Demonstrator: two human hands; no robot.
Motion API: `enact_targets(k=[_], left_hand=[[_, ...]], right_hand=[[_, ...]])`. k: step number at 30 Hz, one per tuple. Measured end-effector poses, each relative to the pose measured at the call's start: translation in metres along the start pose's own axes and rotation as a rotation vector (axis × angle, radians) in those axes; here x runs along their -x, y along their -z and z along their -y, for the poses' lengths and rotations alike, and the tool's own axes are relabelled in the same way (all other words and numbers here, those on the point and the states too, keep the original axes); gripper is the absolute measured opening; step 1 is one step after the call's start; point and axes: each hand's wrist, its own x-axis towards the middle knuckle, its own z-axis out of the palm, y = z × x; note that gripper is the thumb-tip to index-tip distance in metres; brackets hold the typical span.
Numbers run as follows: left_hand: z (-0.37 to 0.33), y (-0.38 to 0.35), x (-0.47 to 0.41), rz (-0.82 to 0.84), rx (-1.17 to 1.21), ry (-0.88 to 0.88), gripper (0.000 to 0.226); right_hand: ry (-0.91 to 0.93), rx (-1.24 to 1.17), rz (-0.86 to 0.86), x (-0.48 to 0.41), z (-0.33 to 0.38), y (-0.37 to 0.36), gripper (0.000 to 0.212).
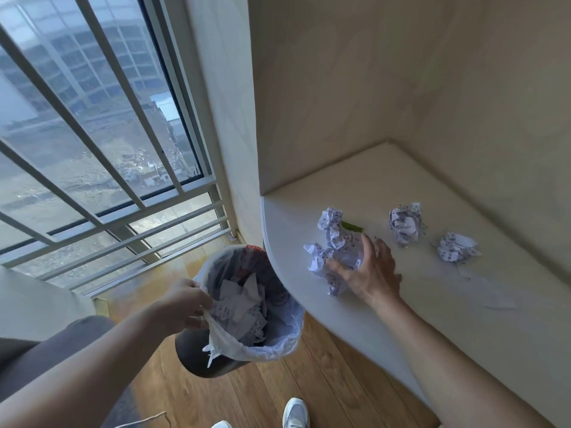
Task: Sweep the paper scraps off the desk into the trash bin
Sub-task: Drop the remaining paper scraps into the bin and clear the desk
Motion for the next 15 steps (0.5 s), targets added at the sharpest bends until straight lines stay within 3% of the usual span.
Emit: enact_targets(k=[8, 15], left_hand=[[-0.003, -0.004, -0.004, -0.014, 0.023, -0.001, 0.012], [-0.006, 0.004, 0.0, -0.008, 0.045, -0.011, 0.015]], right_hand=[[0.031, 0.167, -0.008, 0.039, 0.02, -0.038, 0.075], [0.278, 0.223, 0.046, 0.048, 0.049, -0.066, 0.052]])
